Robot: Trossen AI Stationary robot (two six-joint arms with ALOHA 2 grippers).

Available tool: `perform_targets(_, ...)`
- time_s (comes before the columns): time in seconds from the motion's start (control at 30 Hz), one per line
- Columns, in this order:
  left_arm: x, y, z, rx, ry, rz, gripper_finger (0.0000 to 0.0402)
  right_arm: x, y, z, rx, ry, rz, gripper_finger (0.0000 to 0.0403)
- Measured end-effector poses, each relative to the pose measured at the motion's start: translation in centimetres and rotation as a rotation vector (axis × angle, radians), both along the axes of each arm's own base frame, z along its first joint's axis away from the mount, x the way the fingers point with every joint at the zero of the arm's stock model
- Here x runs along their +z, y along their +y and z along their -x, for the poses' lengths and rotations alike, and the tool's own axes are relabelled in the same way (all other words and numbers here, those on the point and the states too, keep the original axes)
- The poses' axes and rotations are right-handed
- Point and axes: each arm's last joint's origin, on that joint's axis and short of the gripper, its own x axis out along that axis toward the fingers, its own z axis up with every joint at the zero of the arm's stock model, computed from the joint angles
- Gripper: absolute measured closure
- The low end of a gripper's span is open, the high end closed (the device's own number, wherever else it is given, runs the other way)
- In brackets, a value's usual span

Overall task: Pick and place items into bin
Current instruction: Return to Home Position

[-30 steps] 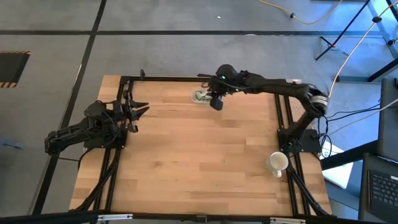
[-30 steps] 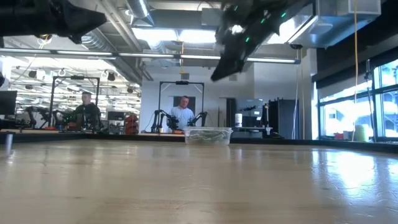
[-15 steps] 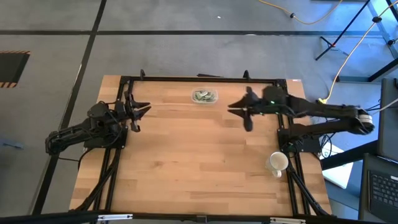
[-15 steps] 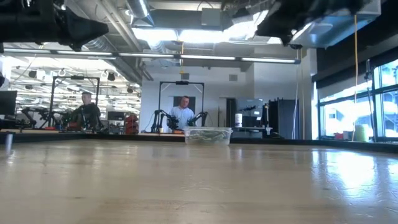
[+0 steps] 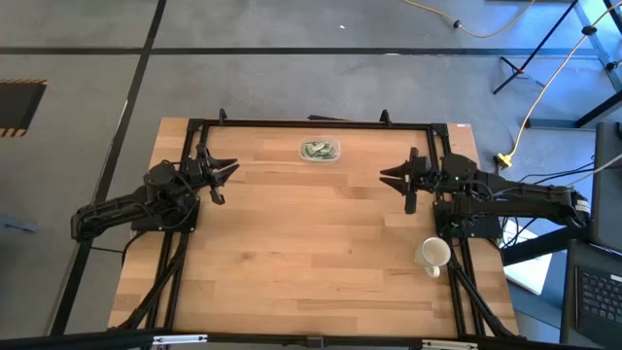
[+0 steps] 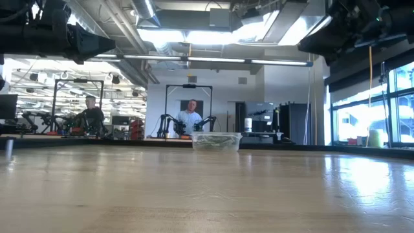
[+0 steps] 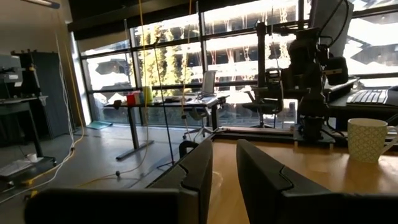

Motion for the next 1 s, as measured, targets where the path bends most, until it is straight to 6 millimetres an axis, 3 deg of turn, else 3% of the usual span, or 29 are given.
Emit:
perform_targets(0.27, -0.2, 0.0, 0.0, 0.005, 0.022, 0.009, 0.0334, -2.5, 0.5, 2.1, -0.005, -0.069, -0.028, 0.0304)
perform_targets(0.47, -0.3, 0.0, 0.0, 0.003, 0.018, 0.024, 0.0334, -3.2, 0.7, 3.4, -0.003, -0.144, -0.022, 0.0304)
perform_targets(0.87, -0.2, 0.1, 0.0, 0.01, -0.002, 0.03, 0.0334, -5.1, 1.0, 4.5, 0.0, -0.206, -0.009, 0.0304)
perform_targets(1.0, -1.5, 0.2, -0.3, 0.011, 0.015, 0.046, 0.0334, -5.4, 1.0, 4.7, 0.001, -0.218, -0.006, 0.0304)
